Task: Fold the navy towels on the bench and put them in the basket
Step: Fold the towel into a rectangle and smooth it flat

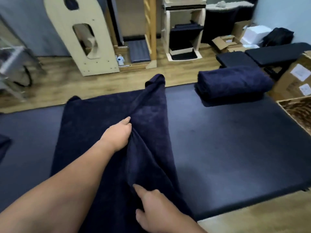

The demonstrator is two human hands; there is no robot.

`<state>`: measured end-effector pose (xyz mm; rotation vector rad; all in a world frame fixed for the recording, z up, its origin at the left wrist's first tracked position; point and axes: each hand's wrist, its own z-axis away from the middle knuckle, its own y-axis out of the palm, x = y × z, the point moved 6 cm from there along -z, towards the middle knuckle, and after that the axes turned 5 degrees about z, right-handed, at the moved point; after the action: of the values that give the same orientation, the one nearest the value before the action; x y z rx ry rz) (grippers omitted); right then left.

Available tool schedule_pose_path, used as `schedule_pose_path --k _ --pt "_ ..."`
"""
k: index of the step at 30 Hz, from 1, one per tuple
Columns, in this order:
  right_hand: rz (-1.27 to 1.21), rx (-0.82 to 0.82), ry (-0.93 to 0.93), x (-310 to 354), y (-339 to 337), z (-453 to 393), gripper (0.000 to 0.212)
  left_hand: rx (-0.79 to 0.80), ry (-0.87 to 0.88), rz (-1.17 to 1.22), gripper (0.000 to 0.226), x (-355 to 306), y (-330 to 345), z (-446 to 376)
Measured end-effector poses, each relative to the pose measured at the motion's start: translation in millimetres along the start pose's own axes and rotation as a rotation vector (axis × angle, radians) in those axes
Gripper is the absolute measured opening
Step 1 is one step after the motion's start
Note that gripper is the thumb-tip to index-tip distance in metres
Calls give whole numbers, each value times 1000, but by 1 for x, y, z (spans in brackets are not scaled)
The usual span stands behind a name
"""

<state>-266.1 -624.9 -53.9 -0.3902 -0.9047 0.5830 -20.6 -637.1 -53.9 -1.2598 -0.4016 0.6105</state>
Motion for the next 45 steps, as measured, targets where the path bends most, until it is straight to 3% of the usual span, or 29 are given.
schedule_pose_path --k 5,12,22,25,30,34,39,42,45 --pt "60 110 -64 61 37 -25 78 6 -97 79 47 71 -2 48" --pt "137 199 -78 137 99 -55 82 -10 -150 165 37 168 11 103" --pt "265 283 -9 191 173 -87 91 -13 -145 292 39 259 48 158" --pt "214 296 -32 191 179 -89 97 25 -196 471 41 260 68 164" --pt "124 197 -136 183 156 -86 53 -233 -408 909 59 238 65 186" --pt "298 -45 -204 162 126 -91 40 -171 -614 910 72 222 76 209" --pt "687 -131 -291 143 119 -82 58 4 -639 811 62 200 94 242" --pt "781 -126 -378 136 137 -65 79 -79 -628 963 61 192 94 263" --pt "899 -100 -505 129 162 -49 81 -181 -683 1085 59 187 101 287"
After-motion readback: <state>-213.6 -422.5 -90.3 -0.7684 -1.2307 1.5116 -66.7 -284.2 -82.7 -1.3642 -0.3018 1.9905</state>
